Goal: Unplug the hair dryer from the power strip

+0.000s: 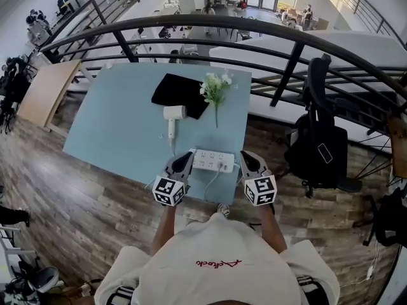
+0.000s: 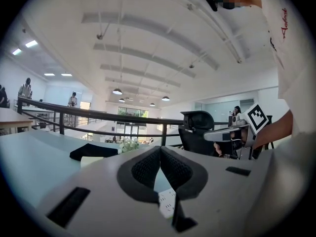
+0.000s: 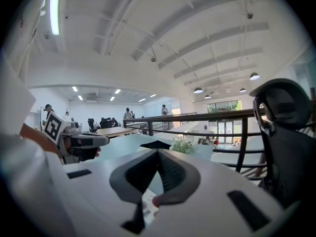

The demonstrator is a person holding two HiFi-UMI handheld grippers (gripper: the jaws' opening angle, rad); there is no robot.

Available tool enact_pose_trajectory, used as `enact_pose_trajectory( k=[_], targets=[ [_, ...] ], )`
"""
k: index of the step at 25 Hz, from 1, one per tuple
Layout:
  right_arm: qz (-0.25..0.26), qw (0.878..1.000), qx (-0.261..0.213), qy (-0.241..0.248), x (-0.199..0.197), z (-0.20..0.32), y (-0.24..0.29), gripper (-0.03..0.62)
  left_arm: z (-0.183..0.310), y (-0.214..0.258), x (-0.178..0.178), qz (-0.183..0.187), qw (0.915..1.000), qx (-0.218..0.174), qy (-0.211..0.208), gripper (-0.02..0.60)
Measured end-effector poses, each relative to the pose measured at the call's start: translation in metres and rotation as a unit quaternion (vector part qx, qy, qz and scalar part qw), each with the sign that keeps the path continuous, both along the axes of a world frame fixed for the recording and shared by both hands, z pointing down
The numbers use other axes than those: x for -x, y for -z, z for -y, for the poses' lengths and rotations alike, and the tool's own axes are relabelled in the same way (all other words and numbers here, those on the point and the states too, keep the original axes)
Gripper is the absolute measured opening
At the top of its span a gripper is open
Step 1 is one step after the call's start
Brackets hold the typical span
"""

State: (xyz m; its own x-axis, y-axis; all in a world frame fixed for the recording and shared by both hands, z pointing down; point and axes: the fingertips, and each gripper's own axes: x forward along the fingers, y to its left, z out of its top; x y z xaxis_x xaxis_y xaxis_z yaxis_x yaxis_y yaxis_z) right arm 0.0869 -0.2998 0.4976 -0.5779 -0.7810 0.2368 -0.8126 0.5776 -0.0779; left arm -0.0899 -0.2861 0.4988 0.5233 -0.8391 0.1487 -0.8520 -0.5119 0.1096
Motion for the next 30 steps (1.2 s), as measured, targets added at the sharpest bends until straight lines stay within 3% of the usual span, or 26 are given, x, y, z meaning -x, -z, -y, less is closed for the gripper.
enact_pose_trajectory(
  k=[12,30],
  targets=[
    [-0.004,1.000,0.022,0.005,0.013,0.007,-0.018,0.017,0.003,-0.032,0.008,-0.001,0.9992,0.039,-0.003,0.009],
    [-0.010,0.997,0.042,-0.061,0.046,0.021,-0.035,0.017,0.028,-0.061,0.055,0.001,0.9965,0.067,-0.050,0.009]
  ],
)
